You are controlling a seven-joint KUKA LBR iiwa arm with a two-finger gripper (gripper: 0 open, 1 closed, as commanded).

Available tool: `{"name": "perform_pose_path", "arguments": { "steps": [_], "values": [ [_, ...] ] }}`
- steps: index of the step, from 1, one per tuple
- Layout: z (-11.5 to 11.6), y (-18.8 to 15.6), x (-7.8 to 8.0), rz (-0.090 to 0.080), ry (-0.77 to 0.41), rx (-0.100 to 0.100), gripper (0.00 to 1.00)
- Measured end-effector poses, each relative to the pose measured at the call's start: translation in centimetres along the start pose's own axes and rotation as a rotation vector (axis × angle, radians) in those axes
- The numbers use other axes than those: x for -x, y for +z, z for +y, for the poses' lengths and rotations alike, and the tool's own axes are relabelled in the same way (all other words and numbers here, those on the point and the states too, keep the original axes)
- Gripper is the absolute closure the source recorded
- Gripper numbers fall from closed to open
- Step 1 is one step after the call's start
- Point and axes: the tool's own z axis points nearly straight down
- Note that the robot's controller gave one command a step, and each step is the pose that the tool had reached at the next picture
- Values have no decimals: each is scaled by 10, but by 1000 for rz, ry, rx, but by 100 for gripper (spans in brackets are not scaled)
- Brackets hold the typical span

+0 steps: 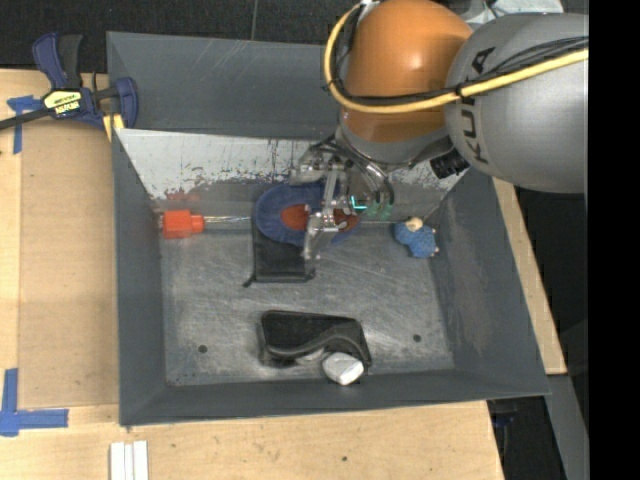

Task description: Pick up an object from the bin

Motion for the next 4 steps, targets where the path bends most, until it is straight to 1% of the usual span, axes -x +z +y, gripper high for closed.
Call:
{"name": "perform_pose_path", "arguments": {
  "steps": [1, 2, 3, 4],
  "values": [
    [4, 130, -12, -15, -37, 2, 0],
    [-1, 116, -6, -3, 130, 2, 0],
    [3, 104, 0, 3, 299, 1, 0],
    [15, 135, 1, 12, 449, 8, 0]
  ]
}}
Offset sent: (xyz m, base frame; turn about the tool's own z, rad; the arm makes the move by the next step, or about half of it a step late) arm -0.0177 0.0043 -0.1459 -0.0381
